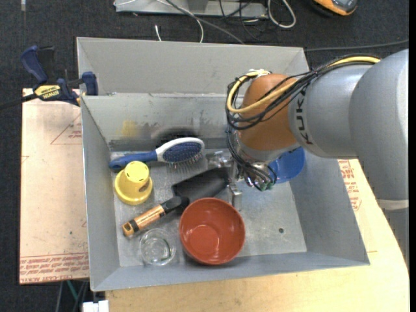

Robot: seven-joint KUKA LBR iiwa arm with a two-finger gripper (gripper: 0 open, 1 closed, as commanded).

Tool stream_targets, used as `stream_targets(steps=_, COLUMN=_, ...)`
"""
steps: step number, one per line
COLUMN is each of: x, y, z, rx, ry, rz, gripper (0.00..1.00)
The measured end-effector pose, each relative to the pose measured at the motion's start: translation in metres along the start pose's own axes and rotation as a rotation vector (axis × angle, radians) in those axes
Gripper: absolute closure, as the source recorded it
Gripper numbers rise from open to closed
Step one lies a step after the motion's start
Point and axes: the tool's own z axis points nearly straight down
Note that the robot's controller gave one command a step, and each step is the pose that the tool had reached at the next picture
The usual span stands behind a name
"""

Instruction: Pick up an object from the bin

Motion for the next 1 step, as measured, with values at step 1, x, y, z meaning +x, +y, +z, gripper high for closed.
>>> stream_targets(steps=1, x=-0.0559, y=0.0183, z=-0.0012, rx=0.012, ry=-0.011, rz=-0.024, gripper=1.00)
